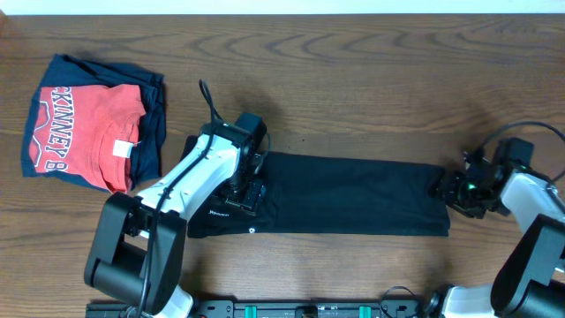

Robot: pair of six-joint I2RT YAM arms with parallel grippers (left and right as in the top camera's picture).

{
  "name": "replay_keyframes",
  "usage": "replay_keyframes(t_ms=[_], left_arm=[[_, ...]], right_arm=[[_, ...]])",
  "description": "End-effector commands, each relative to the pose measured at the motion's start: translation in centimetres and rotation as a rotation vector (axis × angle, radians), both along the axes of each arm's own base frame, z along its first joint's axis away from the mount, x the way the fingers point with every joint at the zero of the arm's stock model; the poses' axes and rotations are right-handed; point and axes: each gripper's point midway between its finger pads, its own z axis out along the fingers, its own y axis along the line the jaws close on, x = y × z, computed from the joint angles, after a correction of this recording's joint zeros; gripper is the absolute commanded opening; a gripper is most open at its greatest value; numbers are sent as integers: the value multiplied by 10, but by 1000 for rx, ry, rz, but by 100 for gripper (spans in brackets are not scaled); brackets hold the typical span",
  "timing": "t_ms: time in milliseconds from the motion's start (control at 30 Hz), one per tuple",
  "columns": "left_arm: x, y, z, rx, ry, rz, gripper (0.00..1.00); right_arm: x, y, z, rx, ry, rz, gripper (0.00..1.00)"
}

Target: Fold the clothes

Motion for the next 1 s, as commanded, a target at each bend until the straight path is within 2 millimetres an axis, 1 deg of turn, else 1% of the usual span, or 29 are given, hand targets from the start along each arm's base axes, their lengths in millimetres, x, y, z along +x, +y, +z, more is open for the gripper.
replay_keyframes(t_ms=[0, 67, 167, 267, 333, 433, 567, 633, 700, 767, 800, 867, 900, 967], left_arm=[[8, -3, 15, -26, -53, 6, 72], [10, -3, 20, -35, -74, 6, 72], [12, -4, 28, -49, -105, 6, 76], [15, -6, 35, -65, -141, 6, 80], [17, -6, 39, -72, -159, 6, 82], [18, -7, 40, -75, -165, 6, 83], [18, -7, 40, -75, -166, 6, 83], [18, -7, 40, -76, -168, 6, 83], [19, -7, 40, -77, -170, 6, 83], [19, -7, 40, -78, -172, 6, 83], [20, -7, 40, -78, -173, 6, 83], [20, -7, 40, -78, -173, 6, 83], [20, -7, 40, -78, -173, 6, 83], [20, -8, 40, -79, -174, 6, 83]], right_arm=[[-13, 2, -12, 134, 7, -51, 52], [-11, -6, -7, 173, -22, -97, 57], [-18, -14, -7, 182, -25, -110, 63], [-25, -8, -11, 191, 5, -102, 64], [-33, -3, -18, 173, 43, -83, 63], [-44, 4, -28, 150, 81, -57, 55], [-57, 15, -37, 162, 99, -36, 41], [-63, 16, -42, 151, 110, -34, 40], [-65, 14, -44, 133, 121, -34, 30], [-61, 13, -43, 132, 102, -34, 24], [-57, 12, -42, 134, 86, -34, 18], [-42, 11, -36, 156, 18, -36, 2], [-36, 11, -33, 168, -8, -36, 1], [-26, 6, -26, 177, -42, -57, 1]])
